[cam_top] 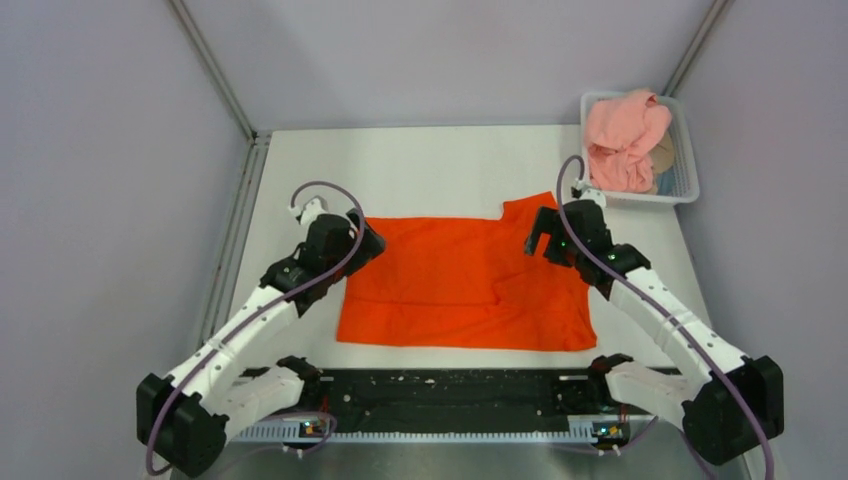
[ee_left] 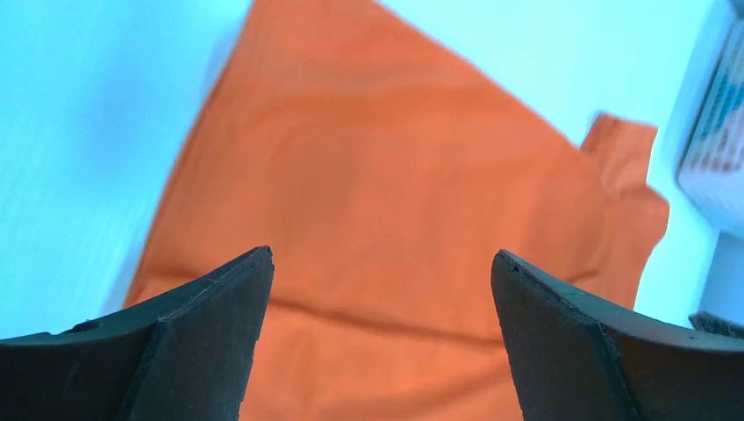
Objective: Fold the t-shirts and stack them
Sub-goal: Fold the flattened tshirt in 1/3 of the way, then grab the side of the flattened tshirt furthest away from the robot with both arms
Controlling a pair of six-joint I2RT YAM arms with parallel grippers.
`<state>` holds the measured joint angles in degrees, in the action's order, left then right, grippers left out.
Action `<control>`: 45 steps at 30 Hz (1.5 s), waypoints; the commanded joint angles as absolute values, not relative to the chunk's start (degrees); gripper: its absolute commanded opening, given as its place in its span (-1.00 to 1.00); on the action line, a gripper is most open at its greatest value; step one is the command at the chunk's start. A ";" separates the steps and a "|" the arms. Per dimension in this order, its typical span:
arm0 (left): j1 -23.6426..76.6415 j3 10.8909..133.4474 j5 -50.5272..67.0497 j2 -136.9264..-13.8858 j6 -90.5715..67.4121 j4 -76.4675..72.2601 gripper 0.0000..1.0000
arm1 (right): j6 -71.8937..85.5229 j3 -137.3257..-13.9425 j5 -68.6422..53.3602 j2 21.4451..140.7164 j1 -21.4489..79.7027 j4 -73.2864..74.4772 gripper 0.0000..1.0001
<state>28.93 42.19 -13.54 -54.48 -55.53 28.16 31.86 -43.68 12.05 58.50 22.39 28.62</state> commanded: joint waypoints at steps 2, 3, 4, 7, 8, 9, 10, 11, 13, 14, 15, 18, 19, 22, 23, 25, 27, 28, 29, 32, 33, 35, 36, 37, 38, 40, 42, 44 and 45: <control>22.09 49.64 -19.87 -64.96 -47.13 18.44 0.97 | 28.62 -51.37 12.73 66.44 20.87 19.37 0.98; 19.27 50.24 -18.58 -68.03 -45.41 15.37 0.97 | 28.25 -52.55 12.02 68.18 20.21 18.66 0.98; 16.28 51.01 -17.16 -71.35 -44.90 12.97 0.97 | 28.11 -53.58 11.64 70.00 19.46 18.03 0.98; 9.34 55.79 -6.97 -82.95 -43.01 8.07 0.97 | 26.91 -55.28 11.43 73.87 18.48 16.82 0.97; 8.34 58.44 -4.65 -86.53 -40.98 7.91 0.97 | 26.85 -55.34 11.45 74.56 18.21 16.31 0.98; 7.81 61.56 -2.78 -90.38 -38.59 9.40 0.98 | 26.83 -55.30 11.41 75.29 17.92 15.98 0.98; 7.52 65.42 -1.83 -93.98 -36.16 12.38 0.98 | 26.97 -55.22 11.41 75.85 17.68 15.77 0.98; 7.48 69.00 -1.87 -97.20 -34.29 15.65 0.98 | 27.19 -55.20 11.27 76.41 17.30 15.66 0.98; 7.21 73.95 -0.68 -102.50 -31.95 19.22 0.98 | 27.11 -54.99 11.10 77.42 17.05 15.36 0.98; 7.21 75.62 -0.34 -104.25 -31.03 19.83 0.98 | 26.89 -54.90 11.09 77.80 16.92 15.23 0.98; 7.21 76.34 2.09 -105.73 -29.95 20.01 0.97 | 26.65 -54.81 11.34 78.14 16.81 15.24 0.98; 7.20 77.18 4.26 -108.39 -28.67 21.62 0.91 | 26.58 -54.19 12.18 78.50 16.36 15.08 0.98; 7.21 77.09 5.00 -108.83 -28.28 21.84 0.88 | 26.62 -54.07 12.33 78.61 16.23 15.10 0.97; 7.21 76.80 8.60 -110.25 -26.02 22.85 0.75 | 26.61 -53.77 12.32 78.62 15.97 14.91 0.97; 7.21 76.78 10.19 -110.63 -25.34 23.17 0.70 | 26.55 -53.64 12.26 78.58 15.94 14.75 0.97; 7.29 76.68 10.28 -111.21 -24.48 23.74 0.65 | 26.56 -53.28 12.28 78.50 15.97 14.64 0.97; 7.29 76.94 9.76 -111.87 -23.66 24.46 0.55 | 26.54 -53.03 12.29 78.35 15.94 14.52 0.97; 7.34 77.16 9.66 -112.23 -23.50 24.89 0.46 | 26.51 -52.89 12.39 78.29 15.85 14.58 0.97; 7.38 77.39 9.88 -112.51 -23.22 25.40 0.40 | 26.55 -52.83 12.54 78.17 15.90 14.48 0.98; 7.70 77.84 9.91 -113.28 -22.71 25.74 0.29 | 26.51 -52.56 12.73 78.05 15.82 14.16 0.97; 7.87 77.97 9.93 -113.55 -22.56 25.89 0.23 | 26.54 -52.55 12.65 77.97 15.74 14.15 0.97; 8.56 78.37 9.36 -113.86 -22.04 26.62 0.14 | 26.44 -52.51 12.70 78.00 15.82 14.15 0.97; 9.06 78.52 7.98 -114.00 -21.98 26.89 0.10 | 26.49 -52.48 12.62 78.01 15.78 14.10 0.97; 9.53 78.75 6.71 -114.16 -21.80 27.33 0.05 | 26.49 -52.43 12.59 77.86 15.67 14.08 0.97; 10.07 79.13 5.49 -114.37 -21.61 27.83 0.03 | 26.43 -52.34 12.42 77.86 15.71 14.02 0.98; 11.00 79.99 1.60 -115.09 -21.74 29.19 -0.08 | 26.44 -52.25 12.45 77.74 15.69 13.98 0.97; 11.75 80.95 -2.32 -115.89 -21.94 30.80 -0.20 | 26.32 -52.11 12.53 77.63 15.54 13.97 0.97; 12.46 82.05 -4.43 -116.75 -22.06 32.21 -0.34 | 26.31 -52.02 12.71 77.53 15.49 13.93 0.97; 12.76 82.41 -5.29 -117.06 -22.17 32.68 -0.46 | 26.28 -51.95 12.79 77.55 15.43 13.89 0.97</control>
<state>11.29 80.31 0.95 -114.43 -22.48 28.25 26.98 -52.42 11.84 78.67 16.29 15.68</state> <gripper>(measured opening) 0.363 0.986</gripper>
